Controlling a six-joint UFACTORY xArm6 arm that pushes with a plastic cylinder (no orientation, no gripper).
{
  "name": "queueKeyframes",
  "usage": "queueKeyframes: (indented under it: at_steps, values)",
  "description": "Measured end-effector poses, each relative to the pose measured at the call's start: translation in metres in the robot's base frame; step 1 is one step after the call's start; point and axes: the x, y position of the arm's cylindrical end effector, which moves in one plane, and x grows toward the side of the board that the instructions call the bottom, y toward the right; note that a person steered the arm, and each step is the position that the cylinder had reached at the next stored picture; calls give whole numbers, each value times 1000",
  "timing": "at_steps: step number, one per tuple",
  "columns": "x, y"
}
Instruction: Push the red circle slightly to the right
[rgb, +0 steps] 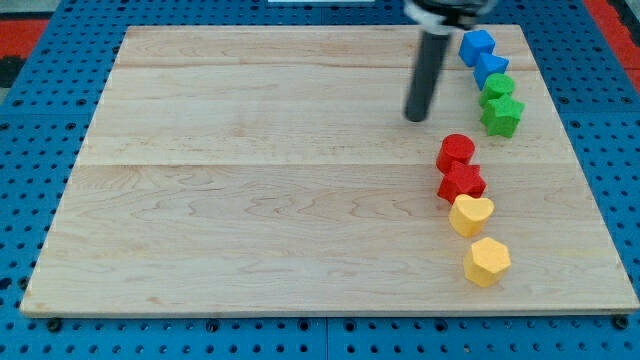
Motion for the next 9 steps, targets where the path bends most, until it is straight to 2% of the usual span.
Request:
queueKeyframes:
  at_steps: [1, 2, 4, 9]
  values:
    - [6, -4]
    - [56, -5]
    - [76, 0]
    - [79, 91]
